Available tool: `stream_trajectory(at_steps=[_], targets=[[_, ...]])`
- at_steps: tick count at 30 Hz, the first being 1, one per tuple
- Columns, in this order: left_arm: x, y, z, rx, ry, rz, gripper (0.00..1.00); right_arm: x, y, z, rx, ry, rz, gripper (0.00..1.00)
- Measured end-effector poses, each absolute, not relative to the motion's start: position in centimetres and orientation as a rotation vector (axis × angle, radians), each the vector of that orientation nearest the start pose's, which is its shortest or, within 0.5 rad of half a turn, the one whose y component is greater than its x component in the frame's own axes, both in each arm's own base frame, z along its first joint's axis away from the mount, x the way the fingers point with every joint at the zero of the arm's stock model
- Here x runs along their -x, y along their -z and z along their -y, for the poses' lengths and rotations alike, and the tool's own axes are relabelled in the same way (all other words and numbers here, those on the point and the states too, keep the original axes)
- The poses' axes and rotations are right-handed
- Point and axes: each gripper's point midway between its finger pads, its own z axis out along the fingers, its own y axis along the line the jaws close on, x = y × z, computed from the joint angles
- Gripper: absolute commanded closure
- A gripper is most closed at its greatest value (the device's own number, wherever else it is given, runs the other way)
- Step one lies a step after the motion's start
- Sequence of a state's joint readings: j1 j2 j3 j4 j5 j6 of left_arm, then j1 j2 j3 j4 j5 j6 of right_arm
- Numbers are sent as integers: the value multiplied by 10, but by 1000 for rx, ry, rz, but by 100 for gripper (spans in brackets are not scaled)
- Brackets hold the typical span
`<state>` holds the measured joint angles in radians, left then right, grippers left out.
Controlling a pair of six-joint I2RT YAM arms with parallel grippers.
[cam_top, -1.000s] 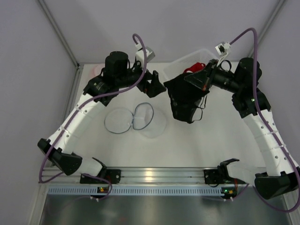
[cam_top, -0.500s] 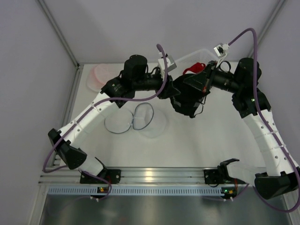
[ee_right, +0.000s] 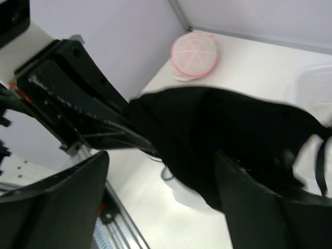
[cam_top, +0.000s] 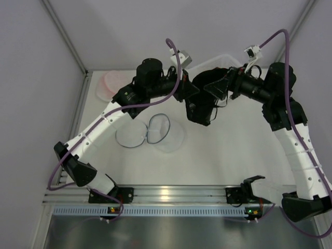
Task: Place the bra in the laundry bag and zip it closed
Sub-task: Place the bra in the laundry bag.
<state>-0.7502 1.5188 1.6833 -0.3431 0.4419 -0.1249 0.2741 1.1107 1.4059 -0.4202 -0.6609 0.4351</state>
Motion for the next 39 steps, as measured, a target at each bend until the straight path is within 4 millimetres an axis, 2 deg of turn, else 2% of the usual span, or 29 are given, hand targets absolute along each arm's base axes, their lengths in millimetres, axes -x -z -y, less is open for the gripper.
stream_trajectory(at_steps=[1,3,9,12,15,18,21,23,25,31,33,35,39], targets=[[-287,-395,368,-836,985,-1651,100,-273,-419,-197,356,-1036,-1749,7],[-300,-397,361,-731,932,-1696,100,-279,-423,-181,289,-939,-1752,1],[-341,-395,320,-323,700,-1812,100,-274,-436,-126,48,-672,-1710,1],[-358,-394,293,-108,563,-1836,100,-272,-433,-110,-16,-604,-1695,1],[-373,-402,270,86,461,-1816,100,-274,-417,-107,-35,-582,-1723,1],[-383,-411,253,243,394,-1777,100,-279,-390,-112,-27,-590,-1778,1],[-394,-416,246,345,342,-1760,100,-284,-357,-119,-8,-610,-1858,1],[-402,-421,250,377,333,-1752,100,-284,-346,-123,6,-627,-1883,1],[-409,-423,257,388,338,-1755,100,-284,-346,-127,23,-645,-1877,1],[-408,-399,276,298,357,-1858,100,-288,-368,-141,119,-714,-1761,1],[-401,-398,294,176,439,-1904,100,-287,-363,-150,175,-749,-1734,1],[-391,-400,313,26,543,-1936,100,-288,-350,-152,183,-755,-1747,0],[-366,-406,339,-283,728,-1946,100,-296,-327,-139,97,-675,-1814,1]])
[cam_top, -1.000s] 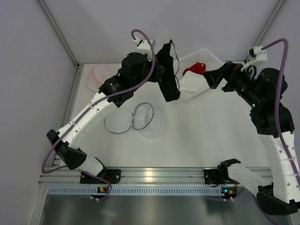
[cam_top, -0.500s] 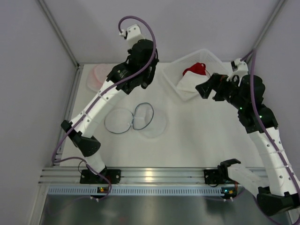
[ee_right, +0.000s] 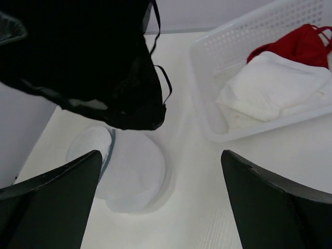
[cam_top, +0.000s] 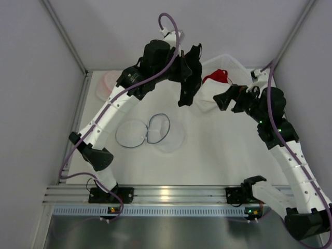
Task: Place the bra in the laundry bag and zip it closed
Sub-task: Place the bra in the laundry bag.
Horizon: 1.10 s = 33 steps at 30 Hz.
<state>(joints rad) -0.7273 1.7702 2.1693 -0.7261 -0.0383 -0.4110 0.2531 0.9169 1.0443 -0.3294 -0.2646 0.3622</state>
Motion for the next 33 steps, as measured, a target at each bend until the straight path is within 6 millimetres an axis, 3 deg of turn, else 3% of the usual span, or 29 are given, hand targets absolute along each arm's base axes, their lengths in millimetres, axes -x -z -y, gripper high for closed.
stream_trajectory(at_steps=[3,6,10,13,18,25,33], targets=[[-350,-404,343,-497,817,-1926,100,-299,-327,-124,4,-614,-1809,1],[-341,-398,336,-685,862,-1898,100,-286,-330,-111,-57,-585,-1765,0],[-335,-380,324,-865,835,-1891,100,-263,-350,-99,-72,-562,-1683,1],[-329,-372,322,-947,831,-1889,100,-262,-363,-100,-45,-567,-1659,1],[-320,-367,323,-1012,852,-1883,100,-268,-349,-127,90,-664,-1687,1],[-325,-381,318,-949,822,-1881,100,-272,-295,-178,351,-888,-1736,1],[-330,-423,309,-771,801,-1857,100,-284,-294,-215,561,-906,-1619,1]])
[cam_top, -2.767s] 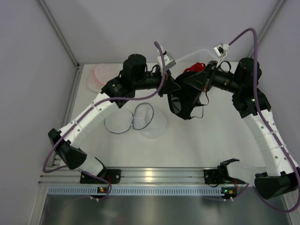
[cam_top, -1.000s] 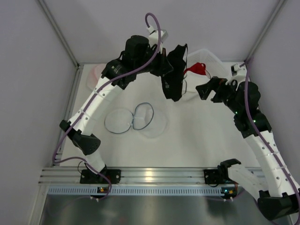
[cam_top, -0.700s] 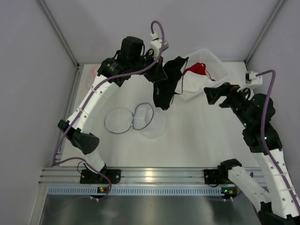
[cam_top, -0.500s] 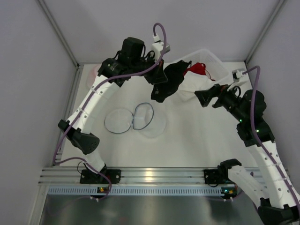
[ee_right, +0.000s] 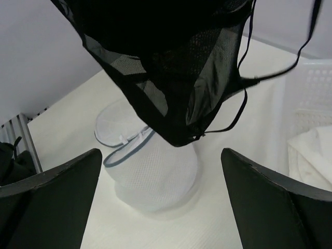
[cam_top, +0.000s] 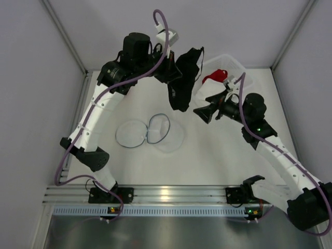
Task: Place the bra in the laundry bag and zip it closed
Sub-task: Place the bra in the laundry bag.
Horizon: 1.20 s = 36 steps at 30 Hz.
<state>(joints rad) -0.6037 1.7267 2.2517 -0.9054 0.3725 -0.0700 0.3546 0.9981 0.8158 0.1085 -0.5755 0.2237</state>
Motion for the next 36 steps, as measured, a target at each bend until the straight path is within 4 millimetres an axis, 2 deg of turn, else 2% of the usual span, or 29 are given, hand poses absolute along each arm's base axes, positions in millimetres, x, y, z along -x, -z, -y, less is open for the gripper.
stream_trajectory(at_steps=[4,8,11,14,19,21,25,29,30,32,34,36], targets=[[-332,-435,303,-687,792,-1859,100,-299,-284,-237,573,-893,-1609,1],[-338,-441,295,-578,767,-1881,100,-314,-269,-253,447,-892,-1678,3],[-344,-441,291,-502,750,-1902,100,-323,-278,-257,289,-940,-1678,6],[-348,-441,287,-444,734,-1916,100,-330,-290,-264,220,-993,-1632,5],[-354,-439,279,-370,692,-1931,100,-336,-276,-292,224,-1028,-1672,9],[-354,-433,270,-338,645,-1948,100,-337,-272,-295,216,-1019,-1698,9],[-353,-420,238,-253,582,-1991,100,-331,-273,-285,203,-963,-1744,4],[-355,-408,187,-116,495,-2021,100,-301,-292,-276,233,-949,-1734,4],[-351,-406,178,-92,479,-2027,100,-292,-299,-276,242,-960,-1722,6],[-339,-404,171,-83,481,-2030,100,-282,-305,-276,244,-967,-1706,8],[-325,-403,167,-84,487,-2030,100,-280,-294,-276,234,-949,-1734,9],[-312,-405,161,-76,493,-2020,100,-284,-271,-279,221,-901,-1805,9]])
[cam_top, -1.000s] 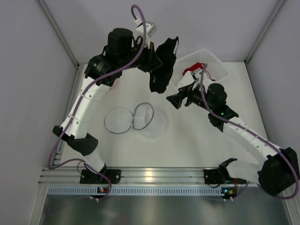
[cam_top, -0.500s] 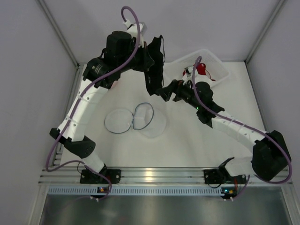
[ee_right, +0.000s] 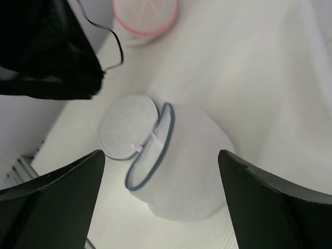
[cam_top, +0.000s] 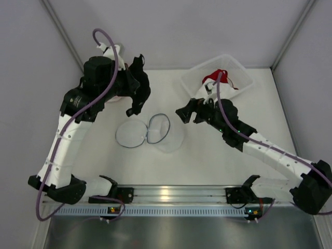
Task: Place the bra in the laundry bag and zip it closed
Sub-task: Place the bra in the laundry bag.
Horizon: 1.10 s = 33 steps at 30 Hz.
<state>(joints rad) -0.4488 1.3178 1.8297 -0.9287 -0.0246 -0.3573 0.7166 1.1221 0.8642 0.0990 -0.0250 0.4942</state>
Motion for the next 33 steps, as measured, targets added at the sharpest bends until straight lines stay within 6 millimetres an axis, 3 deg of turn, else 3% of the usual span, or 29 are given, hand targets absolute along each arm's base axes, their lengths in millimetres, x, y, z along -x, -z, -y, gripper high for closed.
stream_trajectory(at_steps=[5,8,12,13,15,17,24,29,33], targets=[[-289,-405,146,-38,490,-1996,100,-285,-201,-312,292,-718,-2047,10],[-283,-394,142,-18,480,-2016,100,-285,-178,-333,358,-629,-2126,18],[-281,-371,139,-14,453,-2068,100,-287,-156,-340,383,-549,-2178,47],[-280,-366,138,-12,445,-2078,100,-289,-152,-339,382,-525,-2186,65],[-278,-361,135,-6,436,-2085,100,-292,-143,-334,381,-476,-2205,90],[-273,-359,134,-2,444,-2080,100,-294,-137,-331,374,-440,-2218,100],[-256,-358,147,-17,599,-2013,100,-300,-142,-322,297,-404,-2189,100],[-262,-359,171,-59,728,-1992,100,-288,-144,-306,220,-461,-2156,100],[-271,-342,185,-88,772,-2017,100,-290,-150,-300,160,-496,-2136,100]])
